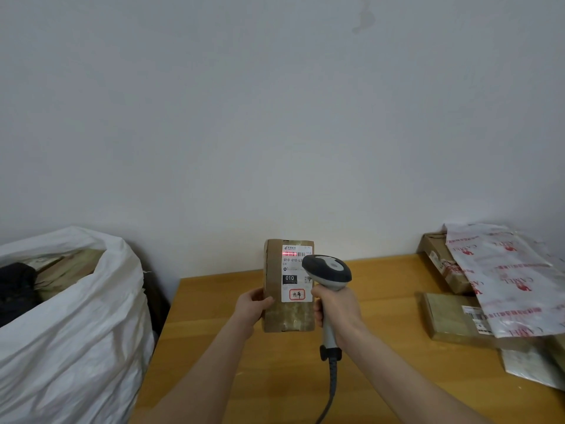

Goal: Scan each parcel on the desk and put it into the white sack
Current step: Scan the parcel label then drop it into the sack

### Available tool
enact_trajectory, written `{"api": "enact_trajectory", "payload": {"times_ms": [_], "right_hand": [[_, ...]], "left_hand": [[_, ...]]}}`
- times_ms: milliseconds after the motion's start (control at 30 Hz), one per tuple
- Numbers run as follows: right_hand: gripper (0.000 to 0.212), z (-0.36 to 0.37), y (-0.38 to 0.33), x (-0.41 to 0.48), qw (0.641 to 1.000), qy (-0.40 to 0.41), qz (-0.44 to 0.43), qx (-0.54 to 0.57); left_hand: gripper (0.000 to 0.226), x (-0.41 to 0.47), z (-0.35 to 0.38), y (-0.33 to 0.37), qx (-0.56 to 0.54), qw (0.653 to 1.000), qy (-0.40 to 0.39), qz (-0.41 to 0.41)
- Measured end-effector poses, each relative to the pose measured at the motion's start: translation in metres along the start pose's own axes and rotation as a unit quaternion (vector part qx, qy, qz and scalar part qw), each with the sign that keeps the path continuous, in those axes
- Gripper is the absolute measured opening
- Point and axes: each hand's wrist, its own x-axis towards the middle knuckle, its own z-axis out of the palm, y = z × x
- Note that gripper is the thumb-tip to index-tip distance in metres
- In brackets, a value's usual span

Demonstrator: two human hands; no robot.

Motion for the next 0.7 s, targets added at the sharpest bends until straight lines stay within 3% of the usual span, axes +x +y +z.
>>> {"api": "enact_trajectory", "payload": {"times_ms": [500,700], "right_hand": [[0.005,0.017,-0.007,0.003,0.994,-0.097,-0.042,-0.006],[0.007,0.074,-0.035,0.008,0.99,-0.133,-0.041,0.014]], "left_hand": [[0.043,-0.031,-0.031,0.009,-0.018,0.998,0.058,0.032],[0.05,-0.062,-0.105,0.055,-0.043,0.989,0.116,0.084]]}}
